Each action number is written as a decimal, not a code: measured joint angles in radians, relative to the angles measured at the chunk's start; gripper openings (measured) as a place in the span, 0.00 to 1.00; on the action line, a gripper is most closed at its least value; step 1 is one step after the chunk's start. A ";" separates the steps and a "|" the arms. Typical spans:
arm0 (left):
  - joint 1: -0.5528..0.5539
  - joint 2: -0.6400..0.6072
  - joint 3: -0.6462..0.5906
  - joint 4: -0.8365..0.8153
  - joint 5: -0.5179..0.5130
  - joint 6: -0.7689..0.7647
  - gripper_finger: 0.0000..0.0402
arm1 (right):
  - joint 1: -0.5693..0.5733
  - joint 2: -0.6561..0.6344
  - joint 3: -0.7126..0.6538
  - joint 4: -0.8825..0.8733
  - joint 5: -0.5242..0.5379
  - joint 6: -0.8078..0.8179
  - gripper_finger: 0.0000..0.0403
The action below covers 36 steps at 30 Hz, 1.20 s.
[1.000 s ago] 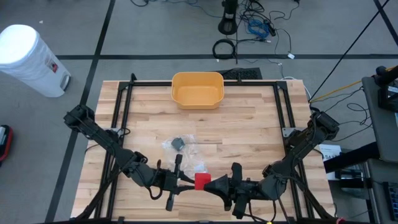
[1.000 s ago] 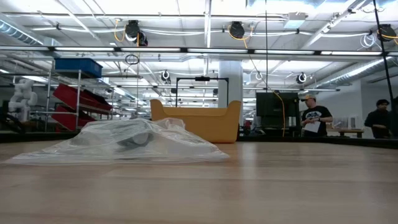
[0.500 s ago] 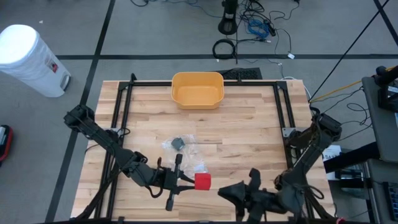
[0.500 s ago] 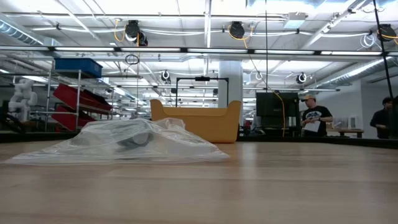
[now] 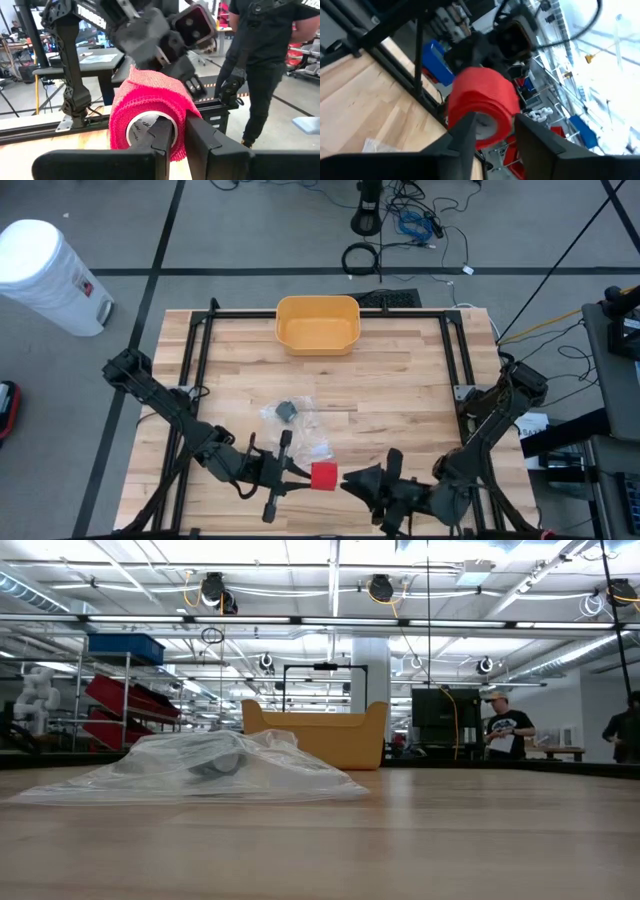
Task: Roll bandage
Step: Roll the red bandage
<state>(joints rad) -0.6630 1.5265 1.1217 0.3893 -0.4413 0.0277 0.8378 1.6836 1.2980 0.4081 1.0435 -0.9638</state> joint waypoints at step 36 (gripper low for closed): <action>-0.018 0.000 0.000 0.021 0.000 0.014 0.11 | -0.111 0.000 0.000 -0.002 -0.210 0.224 0.28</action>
<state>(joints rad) -0.6811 1.5265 1.1217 0.4107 -0.4416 0.0418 0.7264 1.6833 1.2980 0.4062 0.8335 -0.7401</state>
